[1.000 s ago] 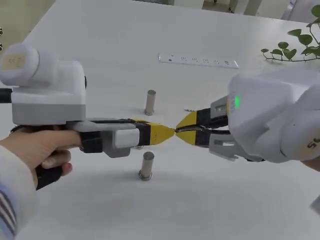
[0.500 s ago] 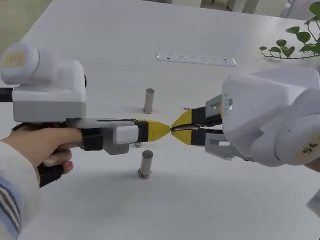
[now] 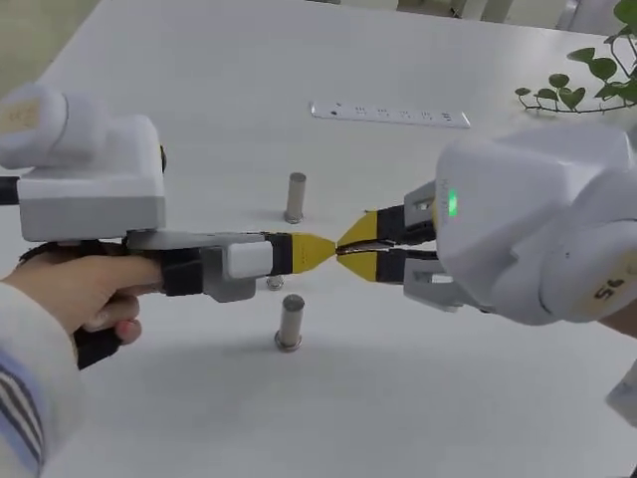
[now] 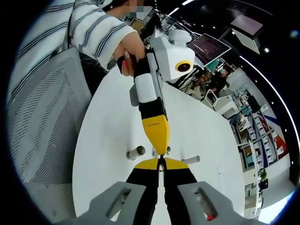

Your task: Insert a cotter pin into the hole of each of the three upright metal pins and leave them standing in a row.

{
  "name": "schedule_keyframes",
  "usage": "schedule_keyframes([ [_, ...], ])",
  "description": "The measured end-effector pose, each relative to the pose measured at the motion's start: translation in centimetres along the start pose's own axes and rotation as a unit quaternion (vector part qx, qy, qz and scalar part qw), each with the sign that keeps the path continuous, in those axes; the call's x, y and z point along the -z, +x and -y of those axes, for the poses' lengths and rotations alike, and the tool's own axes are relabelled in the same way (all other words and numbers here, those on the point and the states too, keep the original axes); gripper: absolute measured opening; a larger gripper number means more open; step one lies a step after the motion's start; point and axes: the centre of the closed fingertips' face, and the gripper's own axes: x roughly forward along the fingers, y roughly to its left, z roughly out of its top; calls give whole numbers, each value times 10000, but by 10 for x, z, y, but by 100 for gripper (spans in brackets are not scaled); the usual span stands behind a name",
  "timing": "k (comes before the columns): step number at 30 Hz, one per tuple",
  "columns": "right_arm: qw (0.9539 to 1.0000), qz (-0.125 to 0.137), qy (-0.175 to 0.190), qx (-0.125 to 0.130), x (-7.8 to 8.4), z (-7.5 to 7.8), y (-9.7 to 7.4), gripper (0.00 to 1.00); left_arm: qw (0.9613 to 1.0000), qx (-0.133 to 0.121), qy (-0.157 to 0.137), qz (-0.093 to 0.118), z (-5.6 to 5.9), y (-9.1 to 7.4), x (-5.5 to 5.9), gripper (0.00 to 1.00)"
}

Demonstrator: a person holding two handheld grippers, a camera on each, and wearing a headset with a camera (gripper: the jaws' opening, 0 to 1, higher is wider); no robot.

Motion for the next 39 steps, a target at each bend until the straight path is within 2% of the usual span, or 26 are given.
schedule_keyframes([
  [4,10000,28,50,-13,0,-3,-1,0,10000,19,-71,-48,1,0,2,0],
  [7,9999,25,121,48,1,-2,-1,0,10000,23,-87,8,1,0,2,0],
  [9,9995,189,257,85,-3,-2,-2,0,9999,40,-103,41,1,-1,1,0],
  [11,9991,173,375,81,-2,-2,-2,7,9999,24,-98,72,0,-2,-1,0],
  [12,9991,118,388,85,1,-1,-3,15,10000,8,-54,80,-1,-3,-1,0],
  [14,9992,-7,395,110,8,0,-3,23,9999,2,117,69,0,-6,-1,0],
  [17,9981,-54,607,106,15,0,-3,17,9995,18,325,62,1,-9,-1,0],
  [18,9974,-72,714,73,17,-1,-3,16,9988,6,492,76,1,-10,-2,0],
  [21,9941,5,1083,-64,19,-6,-2,24,9966,6,826,38,3,-12,-2,0],
  [24,9909,95,1325,-210,18,-10,-2,24,9908,24,1352,-35,5,-14,-1,0],
  [25,9886,153,1460,-330,16,-13,-2,23,9888,46,1490,-25,7,-14,-2,0],
  [27,9836,265,1717,-490,12,-17,-2,21,9872,183,1586,42,14,-16,-4,0],
  [28,9814,319,1812,-543,11,-18,-3,21,9852,249,1695,90,18,-16,-6,0],
  [29,9794,363,1908,-555,9,-18,-3,22,9816,312,1880,142,21,-17,-8,0],
  [32,9696,559,2305,-601,4,-17,-4,20,9754,396,2168,93,28,-20,-8,0],
  [36,9607,759,2579,-687,-2,-15,-6,18,9700,562,2366,57,35,-22,-6,0],
  [39,9583,830,2628,-750,-5,-16,-7,18,9606,576,2719,-29,37,-22,-3,0],
])
